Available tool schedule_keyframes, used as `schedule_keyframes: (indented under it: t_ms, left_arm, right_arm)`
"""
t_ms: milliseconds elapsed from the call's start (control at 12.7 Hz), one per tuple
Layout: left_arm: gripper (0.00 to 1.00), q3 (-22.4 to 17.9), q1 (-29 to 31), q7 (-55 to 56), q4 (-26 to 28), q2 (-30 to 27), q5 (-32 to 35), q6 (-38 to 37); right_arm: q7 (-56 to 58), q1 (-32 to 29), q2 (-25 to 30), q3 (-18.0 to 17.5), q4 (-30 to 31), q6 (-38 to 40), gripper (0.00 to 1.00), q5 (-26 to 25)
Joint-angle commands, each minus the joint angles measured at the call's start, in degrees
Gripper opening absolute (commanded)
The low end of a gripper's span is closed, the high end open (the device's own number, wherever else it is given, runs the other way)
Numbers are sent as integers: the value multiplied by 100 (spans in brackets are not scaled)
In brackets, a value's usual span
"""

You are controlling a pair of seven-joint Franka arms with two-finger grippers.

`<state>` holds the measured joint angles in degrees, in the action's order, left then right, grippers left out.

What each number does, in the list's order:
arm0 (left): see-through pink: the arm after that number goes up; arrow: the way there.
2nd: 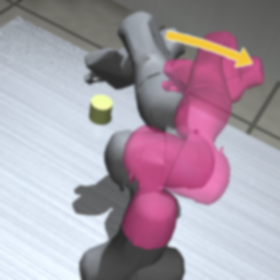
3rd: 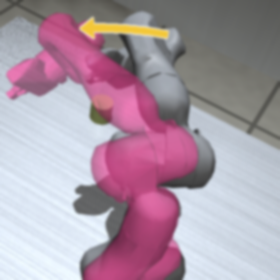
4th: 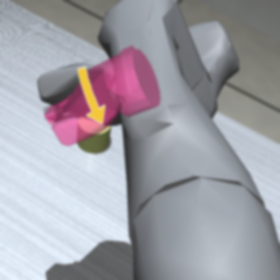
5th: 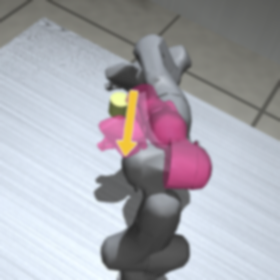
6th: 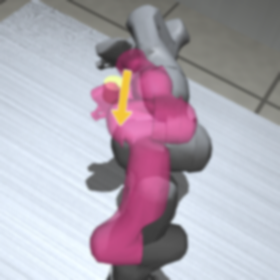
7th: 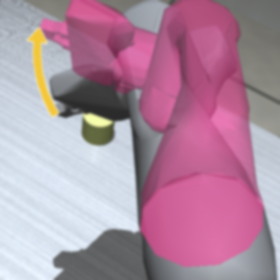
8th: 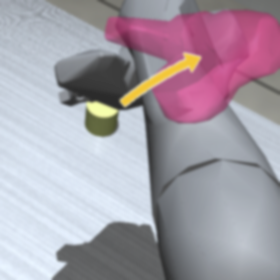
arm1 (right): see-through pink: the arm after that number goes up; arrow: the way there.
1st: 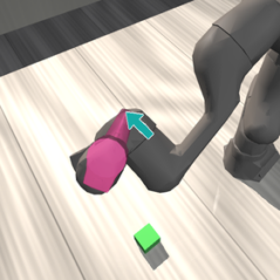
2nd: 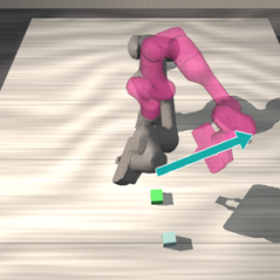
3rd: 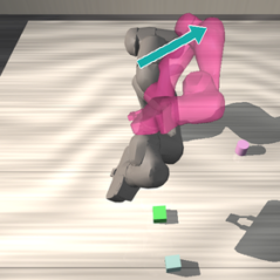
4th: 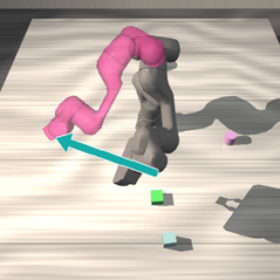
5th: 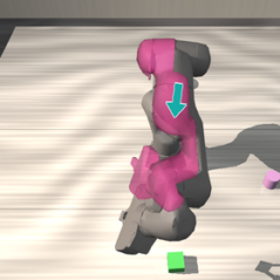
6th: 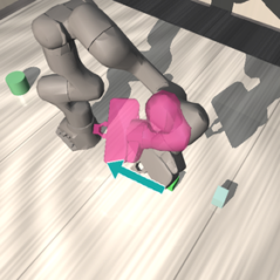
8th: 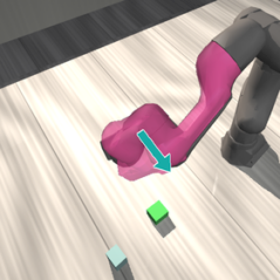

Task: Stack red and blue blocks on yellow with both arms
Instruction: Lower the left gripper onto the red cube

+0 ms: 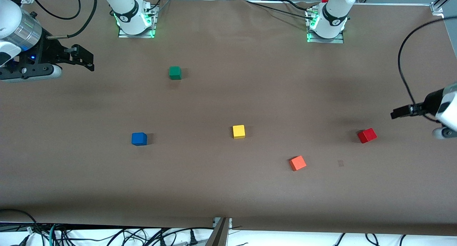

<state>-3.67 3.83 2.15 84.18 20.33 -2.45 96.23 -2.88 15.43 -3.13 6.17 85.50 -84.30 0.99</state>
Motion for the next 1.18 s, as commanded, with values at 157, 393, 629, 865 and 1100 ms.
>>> schedule_keyframes:
  t_ms: [157, 393, 629, 865, 1100]
  left_arm:
    - [100, 24, 302, 181, 360, 691, 16, 965]
    - [100, 24, 356, 321, 1186, 710, -10, 2019]
    - [100, 32, 452, 374, 1819, 797, -28, 2969]
    - [100, 41, 461, 374, 2119, 955, -37, 3691]
    - [100, 59, 461, 427, 2128, 1149, -325, 3816]
  right_arm:
    - [59, -14, 128, -1, 116, 1, 100, 24]
    - [50, -14, 128, 7, 116, 10, 100, 24]
    - [51, -14, 128, 16, 116, 28, 100, 24]
    - [51, -22, 128, 16, 125, 36, 100, 24]
    - [59, -23, 102, 113, 116, 19, 100, 33]
